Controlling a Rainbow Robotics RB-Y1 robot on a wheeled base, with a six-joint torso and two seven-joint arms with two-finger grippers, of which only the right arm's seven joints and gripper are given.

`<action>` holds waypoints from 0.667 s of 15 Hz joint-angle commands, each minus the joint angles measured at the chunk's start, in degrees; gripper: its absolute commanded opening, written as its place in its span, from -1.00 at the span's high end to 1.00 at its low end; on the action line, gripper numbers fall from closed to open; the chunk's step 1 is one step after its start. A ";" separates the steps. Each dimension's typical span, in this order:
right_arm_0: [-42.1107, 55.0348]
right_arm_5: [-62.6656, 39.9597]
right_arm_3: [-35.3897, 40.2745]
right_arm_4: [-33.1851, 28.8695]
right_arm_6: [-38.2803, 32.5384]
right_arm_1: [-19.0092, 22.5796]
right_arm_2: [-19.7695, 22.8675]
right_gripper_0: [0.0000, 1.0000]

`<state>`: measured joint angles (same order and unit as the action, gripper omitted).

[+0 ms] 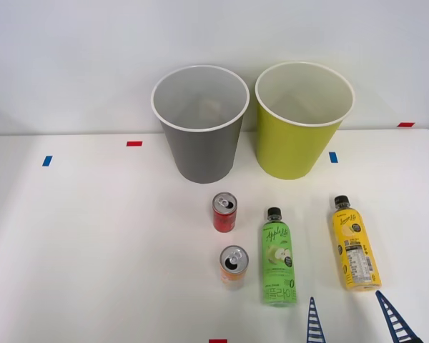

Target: Put cans in the gray bin, plastic bottles in the light green bin

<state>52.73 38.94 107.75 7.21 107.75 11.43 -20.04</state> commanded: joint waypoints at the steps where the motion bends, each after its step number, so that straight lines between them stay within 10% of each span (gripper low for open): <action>1: 0.00 0.00 0.00 0.00 0.00 0.00 0.00 -1.00; 10: 0.00 0.00 0.00 0.00 0.00 0.00 0.00 -1.00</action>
<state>52.73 38.94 107.75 7.21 107.75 11.43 -20.04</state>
